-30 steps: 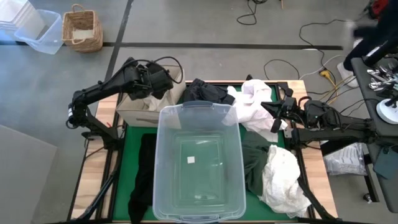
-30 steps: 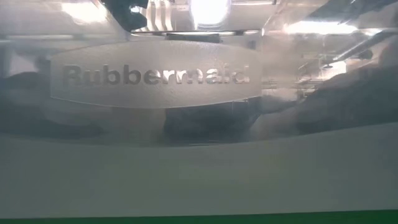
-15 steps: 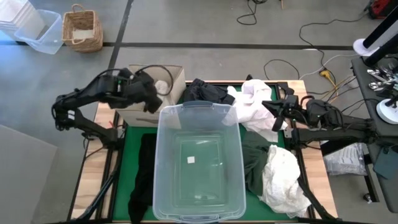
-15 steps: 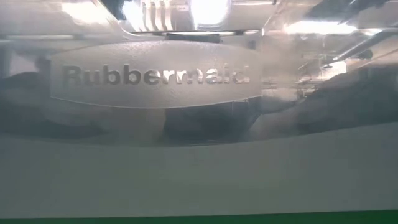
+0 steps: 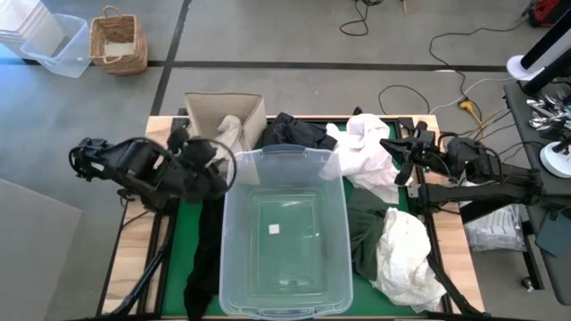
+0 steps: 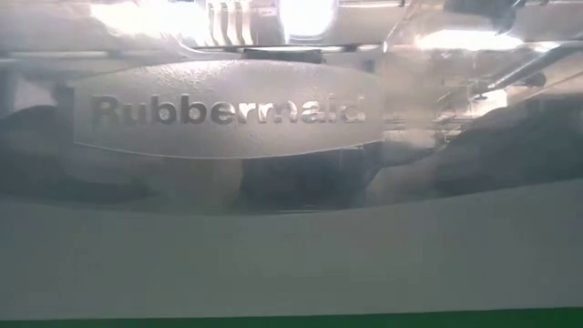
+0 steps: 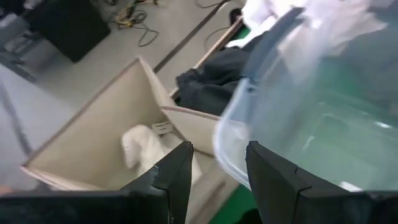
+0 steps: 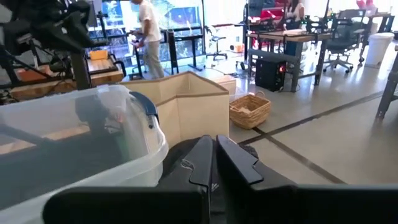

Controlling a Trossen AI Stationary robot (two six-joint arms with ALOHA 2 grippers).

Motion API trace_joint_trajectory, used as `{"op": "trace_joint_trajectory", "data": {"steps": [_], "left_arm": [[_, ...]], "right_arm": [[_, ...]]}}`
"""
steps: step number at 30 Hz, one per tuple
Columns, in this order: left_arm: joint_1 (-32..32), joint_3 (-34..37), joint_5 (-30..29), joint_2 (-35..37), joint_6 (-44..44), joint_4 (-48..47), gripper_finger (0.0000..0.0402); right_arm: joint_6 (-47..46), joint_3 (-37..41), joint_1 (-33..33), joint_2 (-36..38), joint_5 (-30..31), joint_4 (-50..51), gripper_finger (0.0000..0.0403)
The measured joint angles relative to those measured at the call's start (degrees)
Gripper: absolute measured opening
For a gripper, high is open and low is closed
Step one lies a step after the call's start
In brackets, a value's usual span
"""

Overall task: Sort clothes
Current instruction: Put the green shirt into the transparent bin

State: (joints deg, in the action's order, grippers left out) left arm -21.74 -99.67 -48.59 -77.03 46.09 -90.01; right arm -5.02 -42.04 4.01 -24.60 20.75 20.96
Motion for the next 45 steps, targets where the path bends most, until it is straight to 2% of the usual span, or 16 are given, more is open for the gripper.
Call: {"op": "trace_joint_trajectory", "data": {"steps": [8, 20, 30, 38, 45], "left_arm": [[-8.7, 1.6, -1.7, -1.6, 3.2, 0.0, 0.0133], [-15.3, 11.4, -2.0, -1.0, 14.6, 0.0, 0.0132], [-17.0, 17.8, -3.6, -0.6, 21.3, 0.0, 0.0132], [-17.0, 19.2, -13.4, -0.6, 24.9, 0.0, 0.0132], [-17.0, 18.7, -14.0, -0.6, 26.0, 0.9, 0.0133]], "right_arm": [[0.1, -2.7, 0.0, -0.8, -0.2, 2.1, 0.0013], [-1.6, -2.8, 0.0, -1.8, -0.3, 6.3, 0.0013], [-9.2, -2.7, 0.0, -4.5, -0.2, 15.8, 0.0013], [-10.8, -1.6, 0.0, -8.6, 0.2, 16.4, 0.0013], [-11.0, -0.9, 0.0, -12.2, 0.2, 16.1, 0.0013]]}}
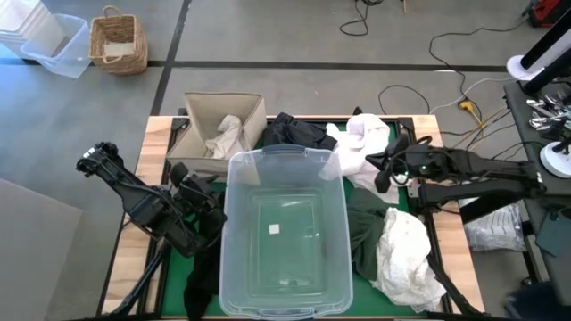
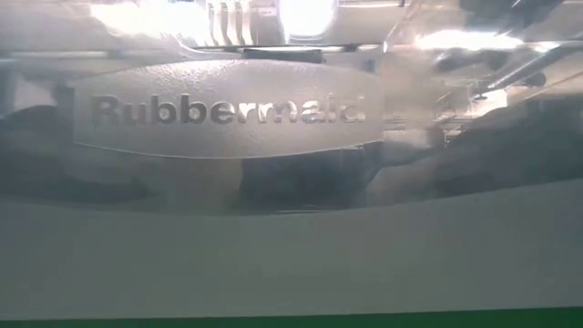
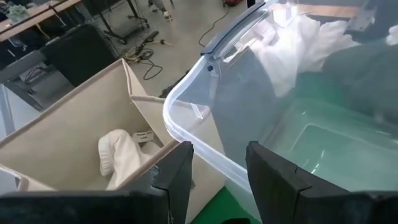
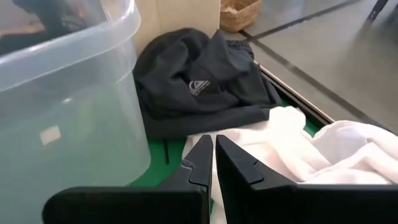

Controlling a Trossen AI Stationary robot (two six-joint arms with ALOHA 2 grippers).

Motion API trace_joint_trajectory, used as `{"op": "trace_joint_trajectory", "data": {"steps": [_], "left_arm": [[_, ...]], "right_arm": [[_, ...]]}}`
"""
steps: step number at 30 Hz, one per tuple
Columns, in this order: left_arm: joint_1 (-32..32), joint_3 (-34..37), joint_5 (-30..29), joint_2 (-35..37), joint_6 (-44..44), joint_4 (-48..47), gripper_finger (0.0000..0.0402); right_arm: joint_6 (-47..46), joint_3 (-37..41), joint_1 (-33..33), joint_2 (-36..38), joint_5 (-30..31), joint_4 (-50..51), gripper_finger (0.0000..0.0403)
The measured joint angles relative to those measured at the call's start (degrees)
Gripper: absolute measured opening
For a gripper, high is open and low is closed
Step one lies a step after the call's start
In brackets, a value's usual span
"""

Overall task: Sort clothes
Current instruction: Put the green shirt into the transparent bin

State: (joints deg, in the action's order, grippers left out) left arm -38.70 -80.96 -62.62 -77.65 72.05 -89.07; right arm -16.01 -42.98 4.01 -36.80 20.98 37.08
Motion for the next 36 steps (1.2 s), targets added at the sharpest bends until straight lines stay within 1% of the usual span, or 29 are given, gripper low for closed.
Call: {"op": "trace_joint_trajectory", "data": {"steps": [7, 13, 18, 20, 24, 26, 29, 33, 36], "left_arm": [[0.0, -1.1, 0.0, 0.0, 0.6, 0.5, 0.0132], [0.0, -2.0, 0.2, 0.0, 0.6, 0.7, 0.0132], [0.0, -4.3, 4.2, 0.0, 0.0, 0.6, 0.0132], [0.0, -5.5, 4.9, 0.0, -0.1, 0.6, 0.0132], [-0.1, -6.5, 5.0, 0.0, -2.1, 0.5, 0.0132], [-0.1, -6.5, 5.0, 0.0, -2.8, 0.4, 0.0132], [-0.1, -6.4, 5.0, 0.0, -3.0, -0.1, 0.0132], [-0.1, -6.3, 3.6, 0.0, -4.1, -0.5, 0.0132], [-0.1, -6.3, 2.6, 0.0, -4.9, -0.6, 0.0132]], "right_arm": [[0.5, 0.0, 0.0, -2.8, 0.0, -2.1, 0.0013], [1.9, 0.0, 0.0, -4.0, 0.0, -1.9, 0.0013], [3.1, -0.5, 0.0, -3.2, 0.0, -0.4, 0.0013], [3.1, -1.4, 0.0, -2.8, 0.0, 0.6, 0.0013], [2.5, -2.8, 0.0, -2.3, -0.6, 5.5, 0.0013], [2.5, -3.2, 0.0, -2.3, -2.1, 7.1, 0.0013], [2.6, -3.3, 0.0, -2.4, -3.4, 7.1, 0.0013], [4.5, -3.3, 0.0, -2.4, -2.6, 7.1, 0.0013], [7.6, -3.2, 0.0, -2.4, -0.5, 7.1, 0.0013]]}}
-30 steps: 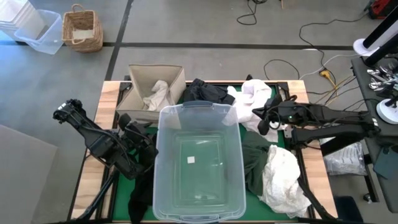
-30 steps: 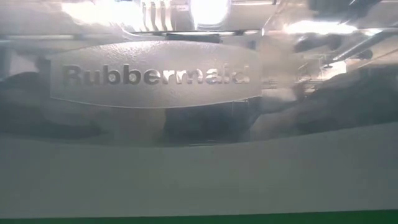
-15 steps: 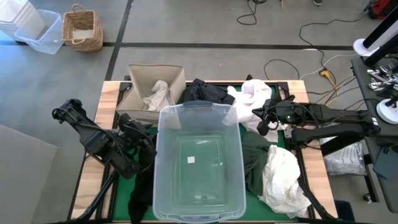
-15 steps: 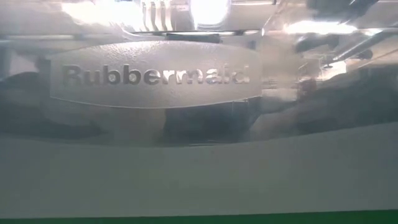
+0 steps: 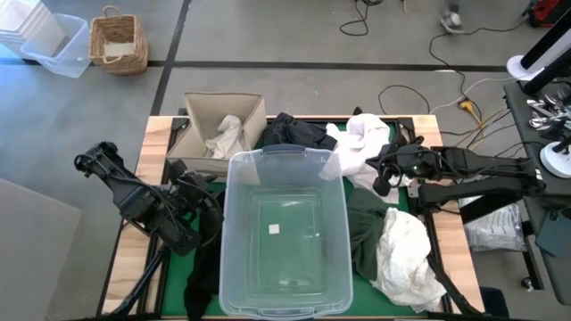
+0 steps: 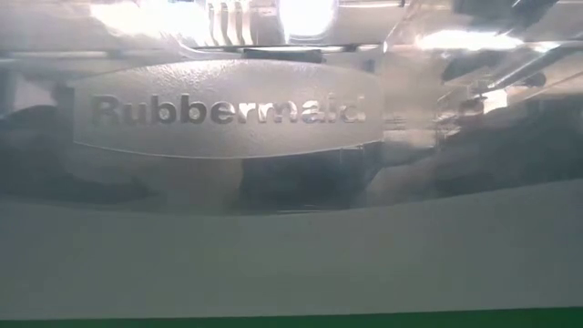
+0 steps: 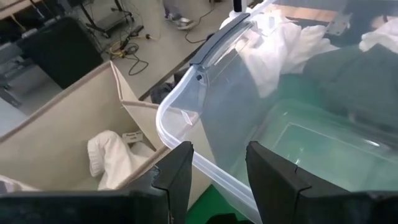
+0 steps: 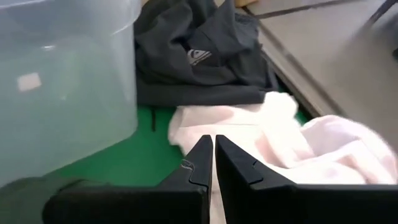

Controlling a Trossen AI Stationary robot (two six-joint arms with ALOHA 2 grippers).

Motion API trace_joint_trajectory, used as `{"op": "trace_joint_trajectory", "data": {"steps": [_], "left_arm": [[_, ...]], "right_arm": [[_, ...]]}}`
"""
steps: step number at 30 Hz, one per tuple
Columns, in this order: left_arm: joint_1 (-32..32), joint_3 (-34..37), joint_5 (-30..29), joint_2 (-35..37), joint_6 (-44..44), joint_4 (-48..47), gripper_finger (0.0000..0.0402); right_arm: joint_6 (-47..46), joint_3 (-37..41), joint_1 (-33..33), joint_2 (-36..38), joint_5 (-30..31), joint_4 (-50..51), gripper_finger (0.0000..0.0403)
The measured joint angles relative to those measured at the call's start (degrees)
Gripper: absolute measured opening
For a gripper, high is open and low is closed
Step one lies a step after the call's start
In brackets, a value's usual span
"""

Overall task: Sort clothes
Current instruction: Put the green shirt into the transparent bin

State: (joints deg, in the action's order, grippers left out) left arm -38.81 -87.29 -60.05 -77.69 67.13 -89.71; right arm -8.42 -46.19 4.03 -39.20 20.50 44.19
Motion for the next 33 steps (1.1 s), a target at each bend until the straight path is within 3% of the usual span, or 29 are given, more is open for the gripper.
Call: {"op": "trace_joint_trajectory", "data": {"steps": [5, 9, 15, 20, 33], "left_arm": [[0.0, 0.0, 0.0, 0.0, 0.0, 0.0, 0.0132], [0.0, 0.0, 0.0, 0.0, 0.0, 0.1, 0.0132], [0.0, 0.0, 0.0, 0.0, 0.0, 0.1, 0.0132], [0.0, 0.0, 0.0, 0.0, 0.0, 0.1, 0.0132], [0.0, 0.1, 0.0, 0.0, 0.0, 0.1, 0.0132]], "right_arm": [[6.6, 0.7, 0.0, -1.3, -0.1, 1.9, 0.0013], [6.6, 1.1, 0.0, -3.0, -2.9, 5.7, 0.0013], [5.5, 1.3, 0.0, -5.7, 2.2, 6.5, 0.0013], [10.4, 1.5, 0.0, -8.8, 2.5, 6.7, 0.0013], [7.8, 1.6, 0.0, -10.5, 1.6, 8.3, 0.0013]]}}
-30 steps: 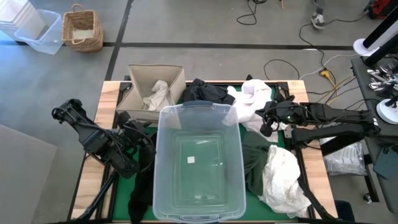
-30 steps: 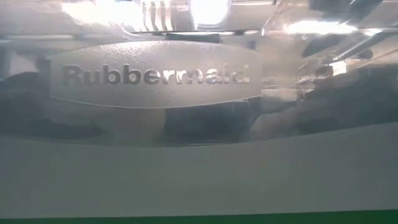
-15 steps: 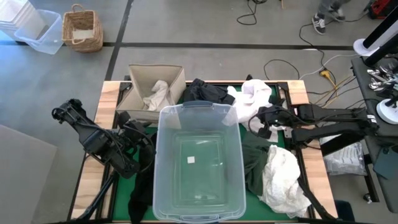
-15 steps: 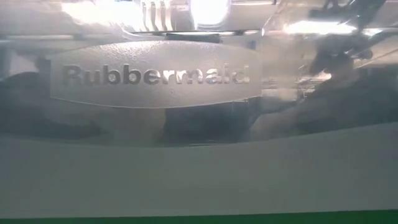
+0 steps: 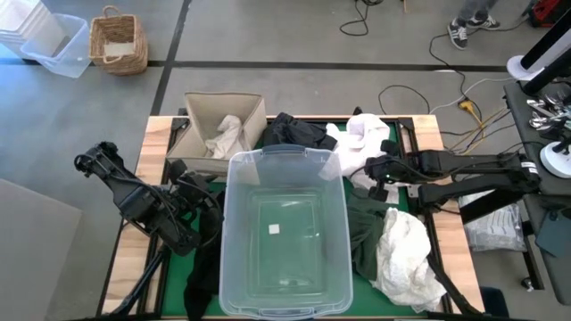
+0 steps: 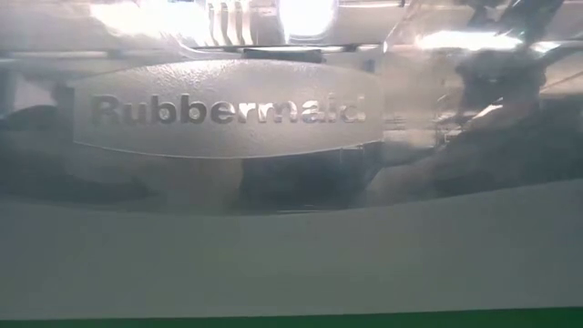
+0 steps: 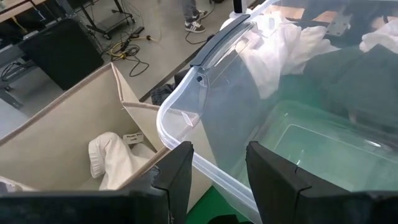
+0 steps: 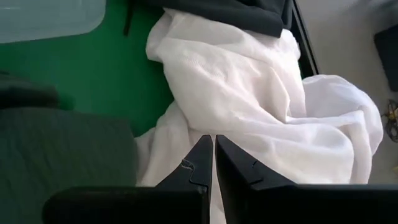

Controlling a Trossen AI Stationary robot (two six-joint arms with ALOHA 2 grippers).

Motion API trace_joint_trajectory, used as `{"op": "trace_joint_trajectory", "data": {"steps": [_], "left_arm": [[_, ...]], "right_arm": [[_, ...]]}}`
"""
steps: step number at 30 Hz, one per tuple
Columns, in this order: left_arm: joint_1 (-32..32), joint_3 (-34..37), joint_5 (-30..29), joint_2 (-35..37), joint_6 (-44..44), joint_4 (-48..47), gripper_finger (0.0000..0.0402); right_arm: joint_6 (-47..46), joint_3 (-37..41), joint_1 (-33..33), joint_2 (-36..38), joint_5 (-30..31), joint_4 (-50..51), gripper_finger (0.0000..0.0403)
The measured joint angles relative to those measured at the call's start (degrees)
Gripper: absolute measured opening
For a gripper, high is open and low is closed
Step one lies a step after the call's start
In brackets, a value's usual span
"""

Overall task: Sort clothes
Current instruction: Put the green shirt into the transparent bin

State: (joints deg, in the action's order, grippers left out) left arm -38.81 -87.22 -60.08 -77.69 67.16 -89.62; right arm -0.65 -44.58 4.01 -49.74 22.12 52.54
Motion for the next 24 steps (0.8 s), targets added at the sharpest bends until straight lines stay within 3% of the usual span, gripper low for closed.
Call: {"op": "trace_joint_trajectory", "data": {"steps": [5, 24], "left_arm": [[0.0, 0.0, 0.0, 0.0, 0.0, 0.0, 0.0132], [0.0, 0.0, -0.5, 0.0, 0.0, 0.0, 0.0132]], "right_arm": [[-2.5, 0.0, 0.0, 2.0, -3.2, 0.4, 0.0013], [-7.0, 0.0, 0.0, 2.7, -3.1, 2.4, 0.0027]]}}
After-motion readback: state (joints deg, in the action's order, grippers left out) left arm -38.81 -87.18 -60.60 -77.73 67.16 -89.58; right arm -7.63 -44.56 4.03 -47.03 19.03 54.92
